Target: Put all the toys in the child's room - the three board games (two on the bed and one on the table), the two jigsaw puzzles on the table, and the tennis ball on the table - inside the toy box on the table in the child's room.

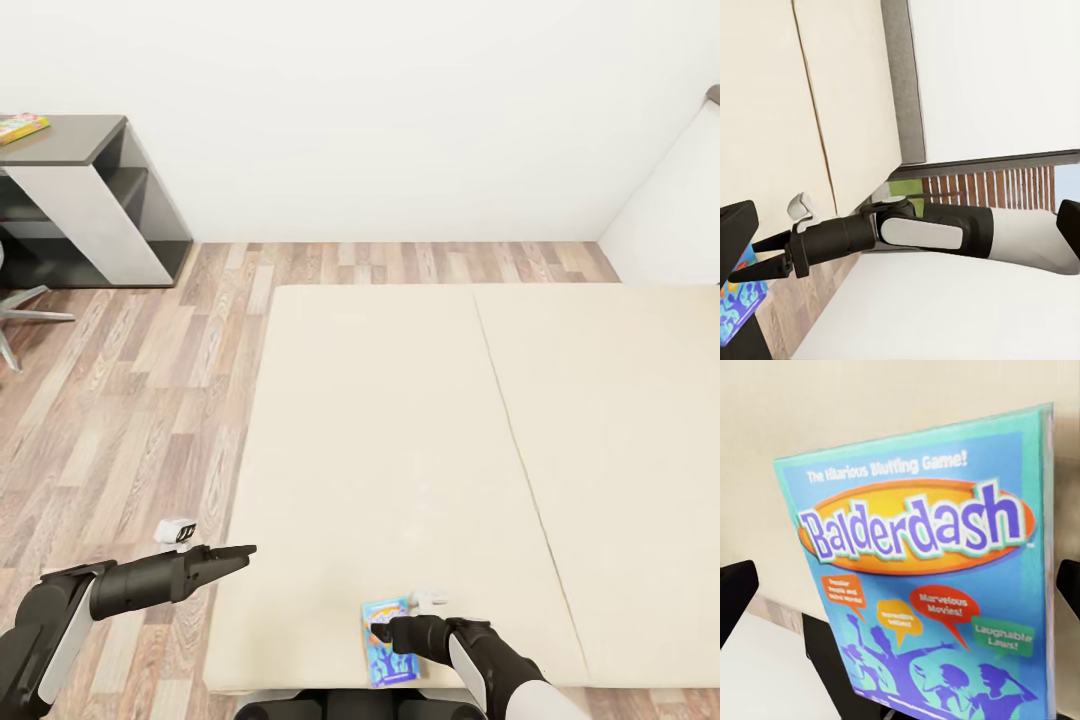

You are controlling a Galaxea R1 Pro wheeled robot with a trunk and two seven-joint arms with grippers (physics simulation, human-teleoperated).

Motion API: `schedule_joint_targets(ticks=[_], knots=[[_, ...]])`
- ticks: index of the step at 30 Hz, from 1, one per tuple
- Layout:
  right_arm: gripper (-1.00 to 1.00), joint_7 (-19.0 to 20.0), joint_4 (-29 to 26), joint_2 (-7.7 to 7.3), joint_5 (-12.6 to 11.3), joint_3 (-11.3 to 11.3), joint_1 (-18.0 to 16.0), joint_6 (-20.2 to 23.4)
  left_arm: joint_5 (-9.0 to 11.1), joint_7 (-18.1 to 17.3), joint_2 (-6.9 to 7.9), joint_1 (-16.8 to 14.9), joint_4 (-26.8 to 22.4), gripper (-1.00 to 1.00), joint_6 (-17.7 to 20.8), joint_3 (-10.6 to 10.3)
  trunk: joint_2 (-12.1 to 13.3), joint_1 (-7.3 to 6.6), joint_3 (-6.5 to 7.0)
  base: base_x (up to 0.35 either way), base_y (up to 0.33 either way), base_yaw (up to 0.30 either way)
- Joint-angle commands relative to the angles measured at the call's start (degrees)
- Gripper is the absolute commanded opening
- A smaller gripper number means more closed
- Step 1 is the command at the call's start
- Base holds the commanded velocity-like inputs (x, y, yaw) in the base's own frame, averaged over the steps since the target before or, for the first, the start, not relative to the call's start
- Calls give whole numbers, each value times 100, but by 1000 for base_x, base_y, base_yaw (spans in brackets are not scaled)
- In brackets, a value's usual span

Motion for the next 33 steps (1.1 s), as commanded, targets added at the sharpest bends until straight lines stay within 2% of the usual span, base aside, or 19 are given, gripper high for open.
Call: schedule_joint_targets(ticks=[1,19,33], knots=[[100,23,-11,2,14,-35,1,47,6,-16,2,-2,0,100,60,0,-5,1,-4,0,53,0],[100,-47,53,-4,10,-34,1,236,6,-25,11,-2,0,100,60,6,-5,1,-4,0,5,0],[100,-30,53,-15,2,-25,1,224,6,-25,11,-2,0,100,60,5,-5,1,-4,0,0,0]])
